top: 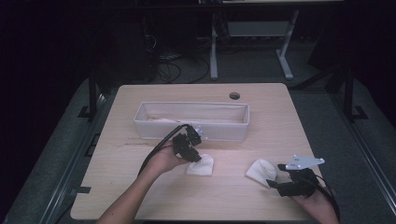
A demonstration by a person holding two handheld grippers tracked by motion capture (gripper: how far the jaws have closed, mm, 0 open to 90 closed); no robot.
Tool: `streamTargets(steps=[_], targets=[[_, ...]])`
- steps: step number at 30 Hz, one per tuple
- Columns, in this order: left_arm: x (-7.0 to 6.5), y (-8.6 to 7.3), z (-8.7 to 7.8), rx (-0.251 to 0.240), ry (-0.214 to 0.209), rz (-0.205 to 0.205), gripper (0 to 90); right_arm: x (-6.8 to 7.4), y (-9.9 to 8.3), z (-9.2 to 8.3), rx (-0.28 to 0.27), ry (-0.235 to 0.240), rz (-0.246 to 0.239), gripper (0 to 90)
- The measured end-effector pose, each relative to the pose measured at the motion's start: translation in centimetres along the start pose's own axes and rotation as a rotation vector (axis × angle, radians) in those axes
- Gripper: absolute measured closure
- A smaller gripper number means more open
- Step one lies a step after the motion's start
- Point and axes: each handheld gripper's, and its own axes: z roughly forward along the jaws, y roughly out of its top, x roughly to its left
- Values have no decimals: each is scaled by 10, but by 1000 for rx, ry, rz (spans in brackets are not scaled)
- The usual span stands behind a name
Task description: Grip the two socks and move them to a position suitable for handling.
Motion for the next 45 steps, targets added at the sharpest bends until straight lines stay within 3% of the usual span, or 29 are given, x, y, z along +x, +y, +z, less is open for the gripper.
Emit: streamTargets(steps=[11, 18, 26, 34, 45], targets=[[1, 3, 19, 63, 5, 2, 666, 0, 0, 0, 2, 3, -3, 248], [3, 0, 23, 70, -16, -16, 756, 1, 0, -1, 2, 1, -6, 248], [2, -1, 19, 45, 2, -5, 861, 1, 0, -1, 2, 1, -7, 249], [-1, -4, 8, 4, 12, 1, 875, 1, 0, 0, 4, 1, -9, 248], [-6, -9, -16, -59, 10, 41, 875, 1, 1, 0, 4, -1, -8, 249]])
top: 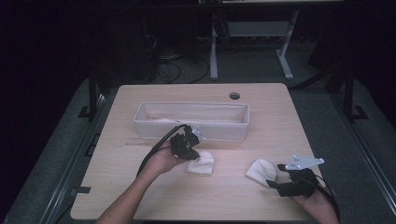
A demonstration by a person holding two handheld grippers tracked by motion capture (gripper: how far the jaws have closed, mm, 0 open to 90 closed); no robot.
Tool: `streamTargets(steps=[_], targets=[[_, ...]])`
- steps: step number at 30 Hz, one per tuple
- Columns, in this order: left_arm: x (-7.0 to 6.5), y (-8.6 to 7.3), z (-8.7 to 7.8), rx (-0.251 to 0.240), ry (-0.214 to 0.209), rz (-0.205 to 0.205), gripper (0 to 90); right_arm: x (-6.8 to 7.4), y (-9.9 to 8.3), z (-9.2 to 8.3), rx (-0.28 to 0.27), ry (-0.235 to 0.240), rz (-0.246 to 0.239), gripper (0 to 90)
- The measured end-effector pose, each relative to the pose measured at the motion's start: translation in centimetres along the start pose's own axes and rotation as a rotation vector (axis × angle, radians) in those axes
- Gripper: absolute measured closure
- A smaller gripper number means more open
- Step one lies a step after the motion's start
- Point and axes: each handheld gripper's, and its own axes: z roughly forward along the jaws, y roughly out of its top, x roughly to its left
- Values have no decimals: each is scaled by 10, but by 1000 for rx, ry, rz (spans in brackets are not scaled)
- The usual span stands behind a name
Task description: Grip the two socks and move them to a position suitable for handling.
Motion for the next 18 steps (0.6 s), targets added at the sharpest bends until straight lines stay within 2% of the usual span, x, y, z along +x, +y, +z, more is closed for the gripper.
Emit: streamTargets(steps=[5, 18], targets=[[-7, -4, -6, -18, -20, 46, 867, 0, 0, 1, 2, 2, 2, 248], [-25, -17, -11, 2, -81, 129, 853, 0, 1, 1, 2, 1, 5, 248]])
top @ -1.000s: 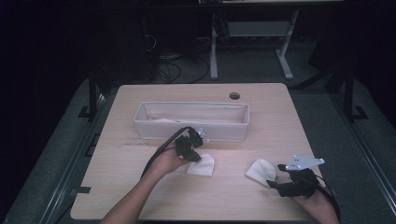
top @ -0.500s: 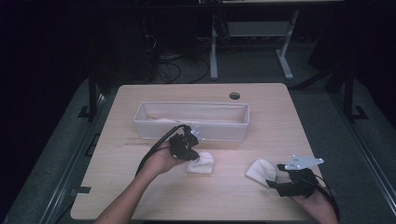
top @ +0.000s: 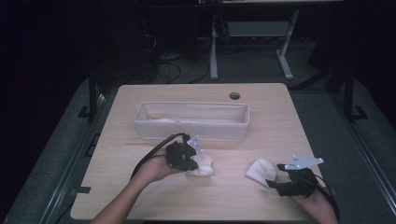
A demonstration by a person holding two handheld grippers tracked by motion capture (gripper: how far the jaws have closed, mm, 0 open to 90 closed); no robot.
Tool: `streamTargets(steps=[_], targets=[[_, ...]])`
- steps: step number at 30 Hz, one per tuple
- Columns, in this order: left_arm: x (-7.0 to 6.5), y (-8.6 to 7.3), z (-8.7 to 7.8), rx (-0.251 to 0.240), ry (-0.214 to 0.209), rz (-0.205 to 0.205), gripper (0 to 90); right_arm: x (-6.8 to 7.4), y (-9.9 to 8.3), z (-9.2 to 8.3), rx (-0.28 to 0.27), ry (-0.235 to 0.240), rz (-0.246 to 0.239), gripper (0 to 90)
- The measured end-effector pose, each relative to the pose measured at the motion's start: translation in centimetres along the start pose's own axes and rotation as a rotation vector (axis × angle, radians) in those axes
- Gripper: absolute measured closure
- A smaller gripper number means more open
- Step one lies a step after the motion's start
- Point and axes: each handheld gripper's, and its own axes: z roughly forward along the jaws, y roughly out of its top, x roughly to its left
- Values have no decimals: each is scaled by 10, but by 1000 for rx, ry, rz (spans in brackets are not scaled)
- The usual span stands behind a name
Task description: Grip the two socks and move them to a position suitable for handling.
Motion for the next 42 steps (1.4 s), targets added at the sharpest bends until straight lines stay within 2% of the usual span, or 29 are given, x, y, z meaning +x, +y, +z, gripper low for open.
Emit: streamTargets(steps=[5, 12, 17, 26, 36, 42], targets=[[-7, -3, -4, 15, -23, 19, 827, 0, 0, 1, 5, -2, -3, 248], [-12, -2, -8, 16, -18, 32, 823, 0, 1, 1, 5, -1, -4, 248], [-15, -1, 3, 31, -19, 42, 818, 1, 1, 1, 9, 2, -6, 248], [-24, 0, 26, 57, -60, 64, 799, 1, 0, 1, 7, 3, -7, 248], [-29, -5, 46, 114, -90, 83, 775, 1, 0, 0, 7, 4, -5, 248], [-29, -6, 43, 108, -92, 86, 759, 2, 0, 0, 1, 1, -6, 248]])
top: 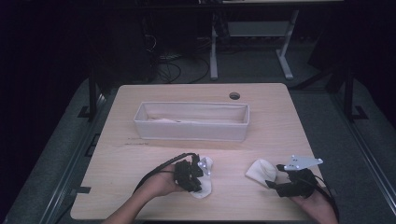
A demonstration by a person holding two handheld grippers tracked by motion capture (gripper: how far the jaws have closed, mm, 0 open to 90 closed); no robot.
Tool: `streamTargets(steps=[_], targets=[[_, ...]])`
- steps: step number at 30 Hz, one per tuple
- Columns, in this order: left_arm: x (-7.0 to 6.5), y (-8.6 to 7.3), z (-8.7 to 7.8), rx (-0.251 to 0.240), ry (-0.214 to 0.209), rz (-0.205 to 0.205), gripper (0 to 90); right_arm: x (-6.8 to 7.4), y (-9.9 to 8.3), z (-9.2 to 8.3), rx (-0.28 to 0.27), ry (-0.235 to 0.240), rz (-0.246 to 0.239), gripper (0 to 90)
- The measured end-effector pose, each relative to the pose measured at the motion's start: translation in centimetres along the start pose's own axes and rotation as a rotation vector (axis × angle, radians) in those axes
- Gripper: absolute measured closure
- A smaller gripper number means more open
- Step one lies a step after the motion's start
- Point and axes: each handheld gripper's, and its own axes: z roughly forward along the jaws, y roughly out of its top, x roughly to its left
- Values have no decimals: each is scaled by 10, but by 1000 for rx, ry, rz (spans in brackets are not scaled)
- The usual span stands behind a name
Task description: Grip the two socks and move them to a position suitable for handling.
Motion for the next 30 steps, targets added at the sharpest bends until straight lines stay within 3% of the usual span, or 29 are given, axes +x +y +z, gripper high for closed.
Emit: streamTargets(steps=[6, 19, 26, 30], targets=[[-1, 4, -10, -33, 4, 9, 714, 0, 0, 0, 0, 1, 1, 248], [-7, 5, 5, 10, -17, 47, 627, 0, 0, -1, -1, 0, 1, 248], [3, 13, -13, -48, 18, 45, 586, 0, 0, -1, 0, 0, 1, 248], [14, 19, -12, -68, 30, 42, 556, 0, 0, -1, 1, 2, 1, 248]])
